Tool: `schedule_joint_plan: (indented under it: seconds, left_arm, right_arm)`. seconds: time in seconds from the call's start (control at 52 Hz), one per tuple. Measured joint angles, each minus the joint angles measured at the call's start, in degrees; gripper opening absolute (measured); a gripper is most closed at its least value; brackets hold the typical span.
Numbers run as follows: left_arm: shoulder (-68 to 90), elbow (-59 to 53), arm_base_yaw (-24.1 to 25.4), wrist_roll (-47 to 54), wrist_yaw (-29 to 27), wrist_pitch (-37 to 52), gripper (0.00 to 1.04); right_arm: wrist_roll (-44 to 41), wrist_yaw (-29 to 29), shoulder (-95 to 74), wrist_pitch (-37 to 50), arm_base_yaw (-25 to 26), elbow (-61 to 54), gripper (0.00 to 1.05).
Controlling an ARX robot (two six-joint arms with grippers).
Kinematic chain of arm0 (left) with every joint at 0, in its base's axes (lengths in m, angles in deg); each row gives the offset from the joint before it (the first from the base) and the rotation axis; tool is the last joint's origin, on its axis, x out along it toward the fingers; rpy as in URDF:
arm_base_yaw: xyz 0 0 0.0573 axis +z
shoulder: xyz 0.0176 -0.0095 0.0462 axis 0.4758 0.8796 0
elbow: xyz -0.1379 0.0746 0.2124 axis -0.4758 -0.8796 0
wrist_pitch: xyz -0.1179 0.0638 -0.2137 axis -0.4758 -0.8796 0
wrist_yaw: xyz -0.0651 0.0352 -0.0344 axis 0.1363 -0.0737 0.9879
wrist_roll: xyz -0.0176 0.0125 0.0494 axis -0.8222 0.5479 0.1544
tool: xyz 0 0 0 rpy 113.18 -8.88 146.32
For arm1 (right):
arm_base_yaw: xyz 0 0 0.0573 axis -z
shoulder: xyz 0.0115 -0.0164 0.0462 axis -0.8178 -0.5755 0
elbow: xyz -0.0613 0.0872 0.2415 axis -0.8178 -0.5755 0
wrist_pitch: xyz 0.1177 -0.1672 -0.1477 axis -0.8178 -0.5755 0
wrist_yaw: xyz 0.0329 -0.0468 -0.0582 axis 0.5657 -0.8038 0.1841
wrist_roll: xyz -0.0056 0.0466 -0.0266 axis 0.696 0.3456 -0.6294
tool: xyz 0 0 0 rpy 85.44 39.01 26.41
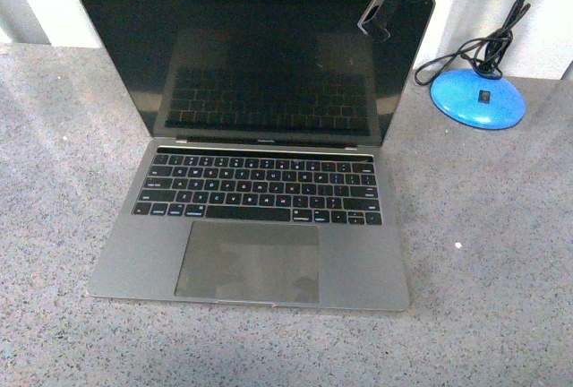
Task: Close laptop
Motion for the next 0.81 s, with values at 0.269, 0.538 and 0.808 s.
schedule_joint_plan:
  seconds: [0.269,0.538,0.808]
  left_arm:
    - [0.0,-0.74,-1.36,-0.48,1.6,-2.34,0.04]
    - [0.0,-0.74,-1.49,-0.44,1.36,-2.32,0.04]
    - [-0.55,-1.51,-1.46,-0.33,1.4,-2.34,0.04]
  right_arm:
    - [0.44,-0.04,0.11,0.22,0.04,-0.72,0.01]
    - [1.01,-0.24,0.68,0.76,-0.2,-2.21,0.01]
    - [1.42,-0.48,1.16,1.38,-0.22,-3.5,0.01]
